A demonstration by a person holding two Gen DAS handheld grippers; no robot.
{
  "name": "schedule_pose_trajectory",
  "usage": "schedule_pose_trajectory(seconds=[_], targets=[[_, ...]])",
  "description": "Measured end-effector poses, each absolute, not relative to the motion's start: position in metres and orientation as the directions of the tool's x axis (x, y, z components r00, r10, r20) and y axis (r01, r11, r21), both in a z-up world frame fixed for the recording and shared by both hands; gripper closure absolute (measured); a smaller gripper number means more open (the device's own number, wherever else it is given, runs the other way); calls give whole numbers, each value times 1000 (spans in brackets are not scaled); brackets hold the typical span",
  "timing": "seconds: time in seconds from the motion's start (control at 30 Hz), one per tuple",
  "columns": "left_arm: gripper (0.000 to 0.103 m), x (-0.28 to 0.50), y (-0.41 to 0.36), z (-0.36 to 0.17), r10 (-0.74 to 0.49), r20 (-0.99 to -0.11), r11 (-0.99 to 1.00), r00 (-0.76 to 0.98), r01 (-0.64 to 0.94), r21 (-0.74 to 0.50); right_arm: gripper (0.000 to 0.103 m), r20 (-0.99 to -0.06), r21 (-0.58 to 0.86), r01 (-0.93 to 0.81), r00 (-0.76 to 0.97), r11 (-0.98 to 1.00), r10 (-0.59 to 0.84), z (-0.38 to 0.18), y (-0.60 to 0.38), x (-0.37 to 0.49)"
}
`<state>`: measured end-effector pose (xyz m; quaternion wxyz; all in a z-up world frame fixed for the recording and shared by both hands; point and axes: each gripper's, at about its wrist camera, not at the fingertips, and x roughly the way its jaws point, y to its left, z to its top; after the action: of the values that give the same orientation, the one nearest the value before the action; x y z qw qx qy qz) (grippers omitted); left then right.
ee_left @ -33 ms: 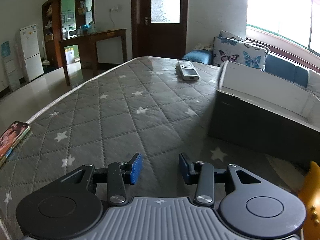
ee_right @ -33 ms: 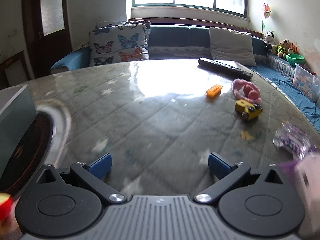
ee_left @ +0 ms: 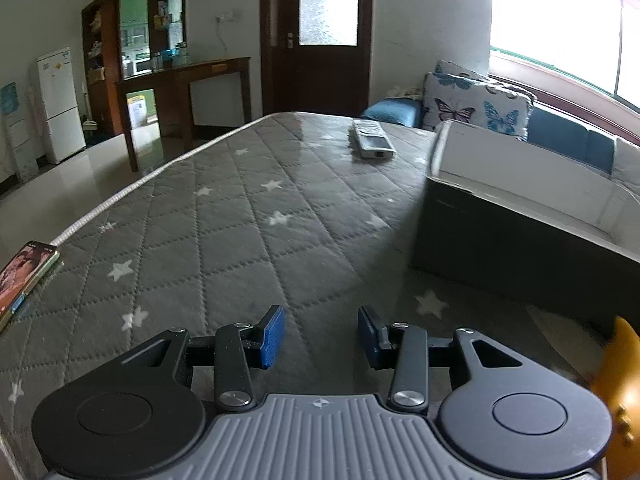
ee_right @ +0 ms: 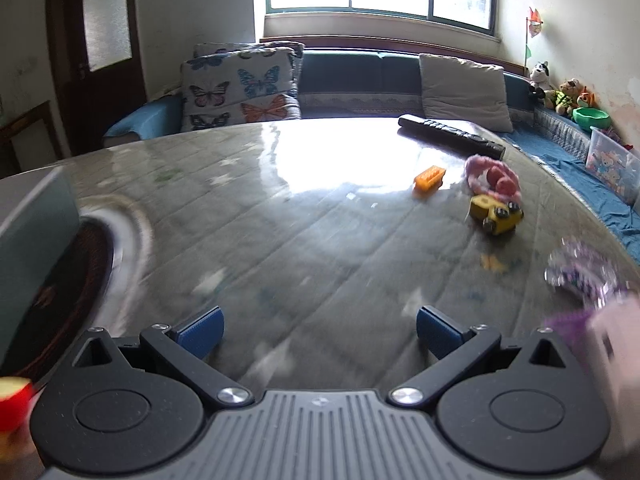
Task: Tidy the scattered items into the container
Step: 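Move both tools toward the pile of yellow ducks beside the box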
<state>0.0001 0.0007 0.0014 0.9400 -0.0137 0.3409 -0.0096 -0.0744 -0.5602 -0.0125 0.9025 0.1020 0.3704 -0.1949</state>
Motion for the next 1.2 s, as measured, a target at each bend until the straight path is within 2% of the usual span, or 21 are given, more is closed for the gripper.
schedule_pose_trajectory(seconds=[0.2, 0.3, 0.53, 1.2], targets=[[60, -33, -19, 9, -35, -607, 998, 794, 55, 14, 0, -656, 5, 387, 698, 922, -289, -6, -544, -82], [60, -68, -41, 14, -43, -600, 997, 799, 77, 30, 0, -543, -47, 331, 783, 942, -303, 9, -480, -138], [60, -91, -49, 23, -107, -645, 989, 757, 145, 6, 0, -536, 23, 237, 823, 971, -188, 23, -426, -185], [60, -150, -93, 35, -194, -639, 964, 744, 265, 16, 0, -508, 82, 73, 861, 994, -22, 40, -359, -221]])
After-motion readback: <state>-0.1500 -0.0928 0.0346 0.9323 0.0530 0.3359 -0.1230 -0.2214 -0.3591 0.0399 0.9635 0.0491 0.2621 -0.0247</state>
